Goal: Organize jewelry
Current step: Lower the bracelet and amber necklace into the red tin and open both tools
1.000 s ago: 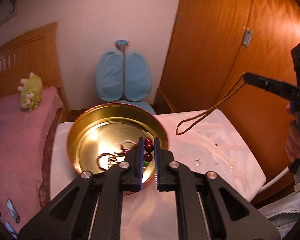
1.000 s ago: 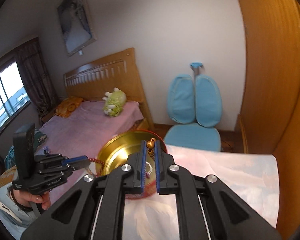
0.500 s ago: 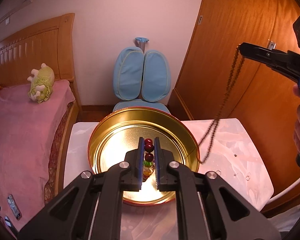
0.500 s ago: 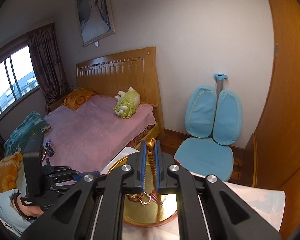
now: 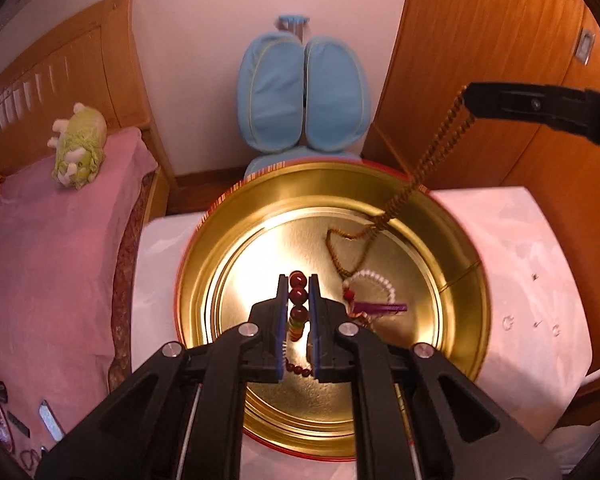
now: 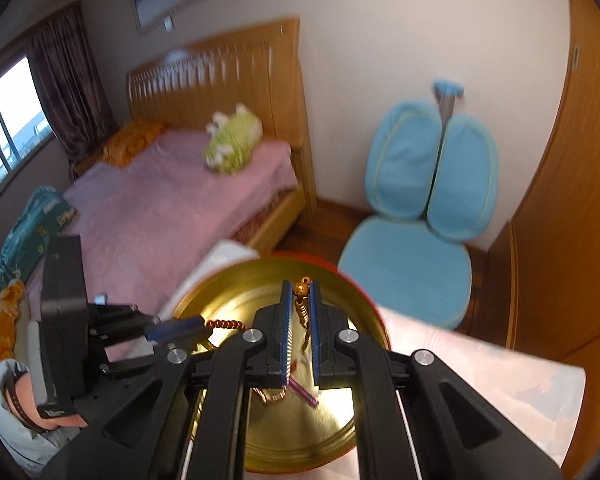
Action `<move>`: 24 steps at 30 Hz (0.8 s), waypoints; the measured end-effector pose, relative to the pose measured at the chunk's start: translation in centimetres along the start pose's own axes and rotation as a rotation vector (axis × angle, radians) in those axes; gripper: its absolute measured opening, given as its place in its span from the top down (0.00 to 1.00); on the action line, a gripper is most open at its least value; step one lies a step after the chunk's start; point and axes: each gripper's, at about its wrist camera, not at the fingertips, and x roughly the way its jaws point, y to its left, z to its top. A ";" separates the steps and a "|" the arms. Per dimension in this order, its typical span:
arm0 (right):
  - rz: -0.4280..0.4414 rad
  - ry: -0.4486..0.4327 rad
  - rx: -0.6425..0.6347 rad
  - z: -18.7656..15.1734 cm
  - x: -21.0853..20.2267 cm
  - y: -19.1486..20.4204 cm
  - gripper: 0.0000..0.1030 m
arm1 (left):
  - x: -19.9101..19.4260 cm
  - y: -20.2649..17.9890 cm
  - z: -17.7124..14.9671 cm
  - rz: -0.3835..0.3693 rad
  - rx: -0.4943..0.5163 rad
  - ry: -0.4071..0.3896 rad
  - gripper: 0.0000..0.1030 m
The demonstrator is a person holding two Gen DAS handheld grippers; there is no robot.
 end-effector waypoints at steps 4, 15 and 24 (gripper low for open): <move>0.004 0.135 0.009 -1.9 4.1 -0.5 0.92 | 2.6 0.4 -1.0 0.025 0.018 0.088 0.91; -0.028 0.352 0.002 -6.1 11.1 -0.9 0.92 | 4.2 -0.3 -2.6 0.063 0.062 0.131 0.91; -0.029 0.345 0.014 -6.3 11.0 -1.3 0.92 | 4.7 -0.3 -2.6 0.076 0.063 0.144 0.91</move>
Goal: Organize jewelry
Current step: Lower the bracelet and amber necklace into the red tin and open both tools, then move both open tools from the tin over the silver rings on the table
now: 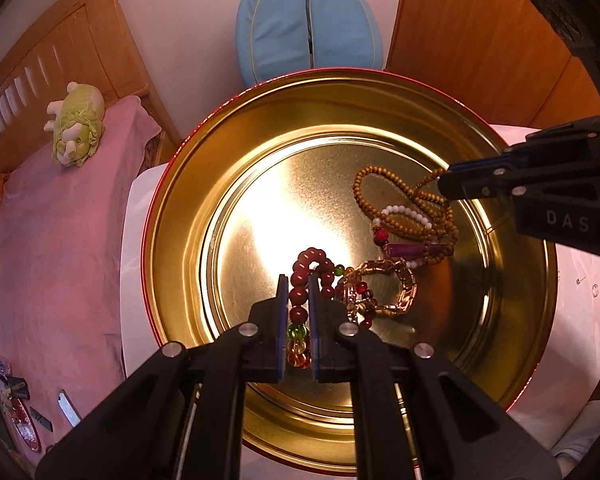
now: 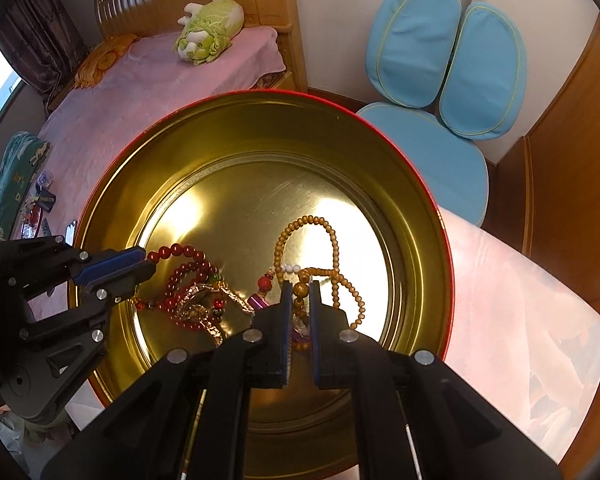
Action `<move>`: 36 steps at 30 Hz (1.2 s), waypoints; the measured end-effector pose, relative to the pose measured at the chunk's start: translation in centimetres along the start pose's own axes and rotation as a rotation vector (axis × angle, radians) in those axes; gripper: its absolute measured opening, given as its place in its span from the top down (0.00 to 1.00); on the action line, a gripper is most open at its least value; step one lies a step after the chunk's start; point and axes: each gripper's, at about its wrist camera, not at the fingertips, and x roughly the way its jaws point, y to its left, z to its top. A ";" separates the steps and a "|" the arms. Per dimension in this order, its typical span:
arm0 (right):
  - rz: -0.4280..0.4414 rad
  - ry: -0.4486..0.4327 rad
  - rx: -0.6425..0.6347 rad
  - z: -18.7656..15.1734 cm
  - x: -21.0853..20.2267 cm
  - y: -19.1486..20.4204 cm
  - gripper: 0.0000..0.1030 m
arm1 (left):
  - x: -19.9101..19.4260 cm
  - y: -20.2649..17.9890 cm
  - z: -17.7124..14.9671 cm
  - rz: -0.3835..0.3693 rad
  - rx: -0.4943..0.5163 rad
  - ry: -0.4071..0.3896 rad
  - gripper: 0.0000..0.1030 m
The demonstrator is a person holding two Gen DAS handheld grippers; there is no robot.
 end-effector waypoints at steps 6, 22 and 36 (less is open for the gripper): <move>0.008 -0.031 -0.023 0.4 -0.4 0.7 0.90 | -0.1 -0.9 -0.1 0.065 0.050 -0.014 0.87; 0.017 -0.128 -0.023 0.6 -2.3 1.1 0.14 | -0.4 -1.1 -0.8 0.135 0.062 -0.026 0.17; 0.034 -0.208 -0.003 -2.4 -5.7 1.1 0.06 | -3.2 -1.1 -2.5 0.097 -0.010 -0.066 0.17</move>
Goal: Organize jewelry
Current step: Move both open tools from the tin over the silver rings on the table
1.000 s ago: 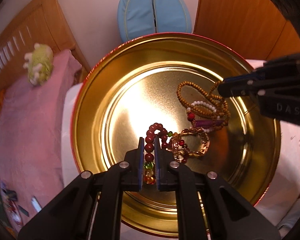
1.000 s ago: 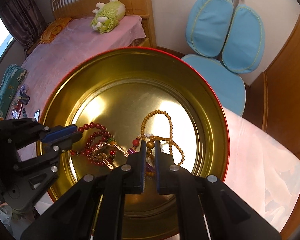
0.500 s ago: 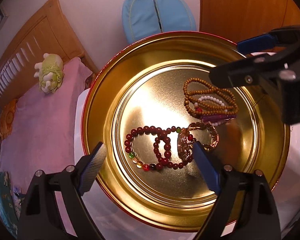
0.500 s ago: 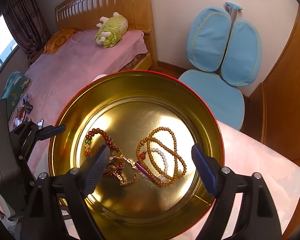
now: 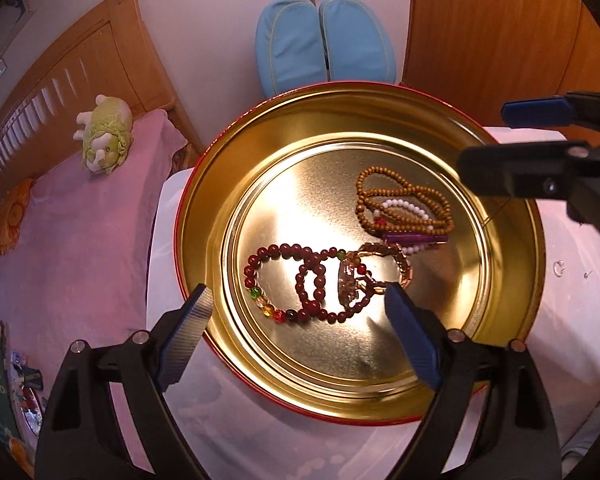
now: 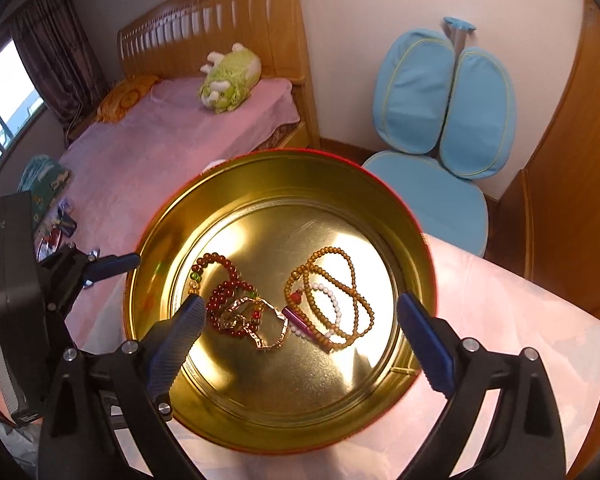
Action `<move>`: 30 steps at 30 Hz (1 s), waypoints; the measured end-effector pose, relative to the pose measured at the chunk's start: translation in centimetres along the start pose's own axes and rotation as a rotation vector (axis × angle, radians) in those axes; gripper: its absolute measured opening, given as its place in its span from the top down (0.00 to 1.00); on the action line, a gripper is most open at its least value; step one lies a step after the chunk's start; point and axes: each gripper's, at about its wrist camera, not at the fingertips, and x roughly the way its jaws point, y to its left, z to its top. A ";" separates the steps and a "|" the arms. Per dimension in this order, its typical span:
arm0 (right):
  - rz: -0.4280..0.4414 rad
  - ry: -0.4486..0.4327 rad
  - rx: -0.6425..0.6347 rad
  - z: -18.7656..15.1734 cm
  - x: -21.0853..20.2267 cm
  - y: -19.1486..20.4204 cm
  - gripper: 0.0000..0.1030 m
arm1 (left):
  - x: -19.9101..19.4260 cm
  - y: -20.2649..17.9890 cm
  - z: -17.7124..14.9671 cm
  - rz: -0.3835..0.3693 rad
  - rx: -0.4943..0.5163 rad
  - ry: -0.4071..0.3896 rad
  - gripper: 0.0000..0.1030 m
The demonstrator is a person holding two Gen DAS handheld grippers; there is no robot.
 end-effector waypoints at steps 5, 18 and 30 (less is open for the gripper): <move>-0.028 -0.031 0.003 -0.7 -1.6 -0.5 0.06 | -0.3 0.1 -0.2 -0.026 -0.036 0.009 0.17; -0.064 -0.082 0.117 -7.7 -7.3 -6.1 0.06 | -3.8 -3.4 -0.3 -0.119 -0.034 -0.050 0.17; -0.228 -0.013 0.427 -18.4 -10.8 -15.9 0.06 | -5.9 -14.0 -0.6 -0.350 0.197 -0.099 0.17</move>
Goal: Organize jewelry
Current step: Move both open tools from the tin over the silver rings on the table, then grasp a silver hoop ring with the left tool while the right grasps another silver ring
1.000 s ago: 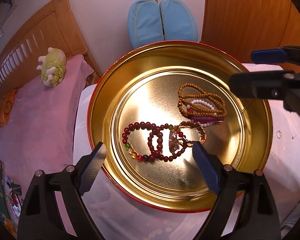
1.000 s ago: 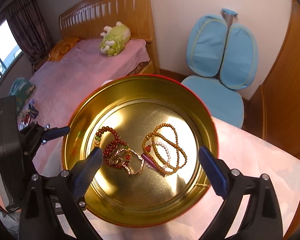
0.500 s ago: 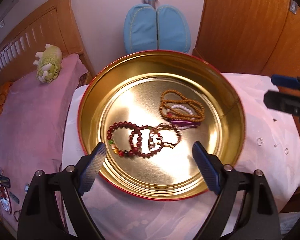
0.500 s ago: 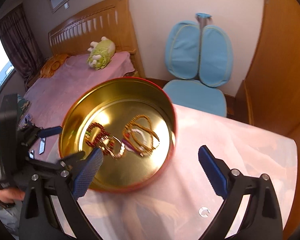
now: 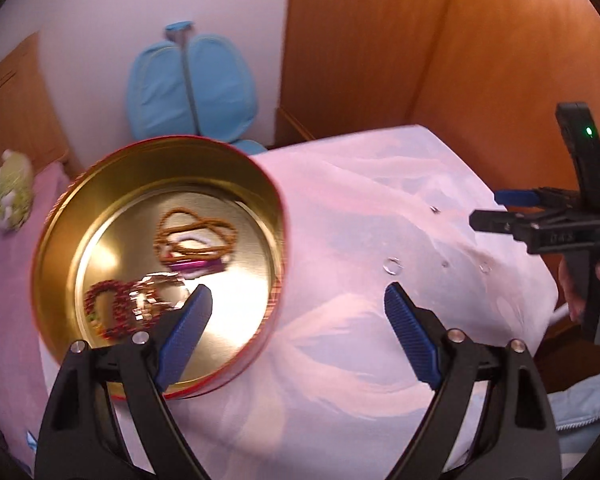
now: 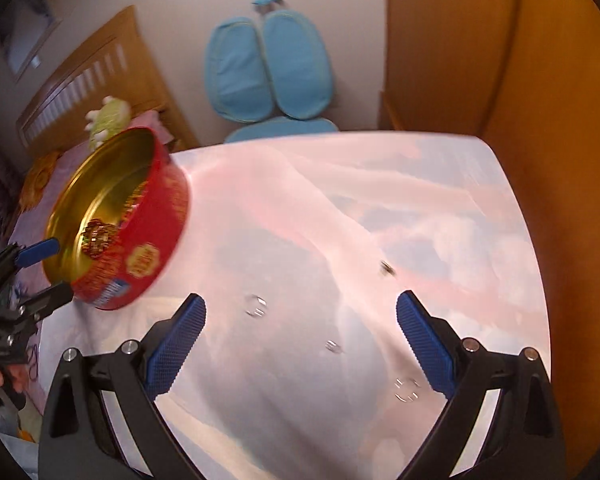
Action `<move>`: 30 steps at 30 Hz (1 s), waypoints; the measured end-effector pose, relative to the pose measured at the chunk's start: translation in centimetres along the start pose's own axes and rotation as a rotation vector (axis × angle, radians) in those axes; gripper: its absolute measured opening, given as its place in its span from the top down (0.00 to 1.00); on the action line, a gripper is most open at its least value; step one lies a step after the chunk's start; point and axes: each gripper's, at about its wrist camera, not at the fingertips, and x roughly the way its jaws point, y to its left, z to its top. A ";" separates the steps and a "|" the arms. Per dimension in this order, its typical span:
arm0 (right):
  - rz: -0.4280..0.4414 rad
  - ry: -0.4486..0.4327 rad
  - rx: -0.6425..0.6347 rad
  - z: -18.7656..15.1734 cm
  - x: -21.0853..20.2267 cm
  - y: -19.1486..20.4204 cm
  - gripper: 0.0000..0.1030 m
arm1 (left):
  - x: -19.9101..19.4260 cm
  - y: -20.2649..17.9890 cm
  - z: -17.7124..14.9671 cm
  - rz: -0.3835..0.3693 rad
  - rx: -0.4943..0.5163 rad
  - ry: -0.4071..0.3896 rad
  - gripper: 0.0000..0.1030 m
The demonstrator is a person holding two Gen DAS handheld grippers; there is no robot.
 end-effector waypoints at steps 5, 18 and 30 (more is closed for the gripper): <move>-0.038 0.016 0.087 -2.1 -0.3 -3.4 0.06 | 2.0 -4.4 0.9 -0.042 0.134 0.042 0.17; -0.096 0.077 0.201 -7.5 1.8 -7.4 0.06 | 10.8 -8.5 0.3 -0.117 0.220 0.143 0.17; -0.170 0.050 0.159 -9.4 4.1 -8.1 0.08 | 15.4 -7.9 1.5 -0.116 0.208 0.122 0.17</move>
